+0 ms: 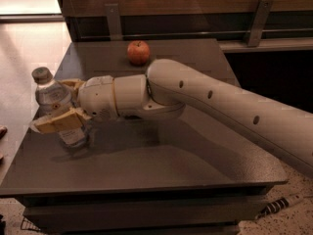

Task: Pick blue plastic bottle

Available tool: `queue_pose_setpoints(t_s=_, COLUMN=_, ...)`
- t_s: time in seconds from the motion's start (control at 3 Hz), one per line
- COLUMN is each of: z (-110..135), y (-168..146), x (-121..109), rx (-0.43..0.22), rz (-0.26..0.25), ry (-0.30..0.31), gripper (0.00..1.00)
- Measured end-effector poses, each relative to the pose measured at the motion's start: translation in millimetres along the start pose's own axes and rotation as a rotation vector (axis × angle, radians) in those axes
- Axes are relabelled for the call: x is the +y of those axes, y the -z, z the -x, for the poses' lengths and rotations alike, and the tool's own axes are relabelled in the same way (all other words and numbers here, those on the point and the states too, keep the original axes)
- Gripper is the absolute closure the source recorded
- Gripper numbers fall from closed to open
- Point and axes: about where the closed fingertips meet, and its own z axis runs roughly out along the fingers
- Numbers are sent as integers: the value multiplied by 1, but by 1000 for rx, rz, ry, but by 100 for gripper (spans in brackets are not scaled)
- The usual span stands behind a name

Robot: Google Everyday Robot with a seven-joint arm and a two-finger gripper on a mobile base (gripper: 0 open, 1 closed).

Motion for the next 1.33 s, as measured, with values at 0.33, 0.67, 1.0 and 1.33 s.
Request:
queue_pose_setpoints(t_s=0.33, z=1, y=-2, x=1, rx=0, rz=4, ry=1, gripper=83)
queue_pose_setpoints(t_s=0.67, z=2, y=-3, x=3, rx=0, rz=8, ry=3, gripper=100)
queue_pose_setpoints(t_s=1.0, z=2, y=-4, x=3, rx=0, rz=8, ry=3, gripper=100)
queue_pose_setpoints(t_s=1.33, z=14, y=1, x=5, rx=-5, rz=15, ry=14, gripper=100)
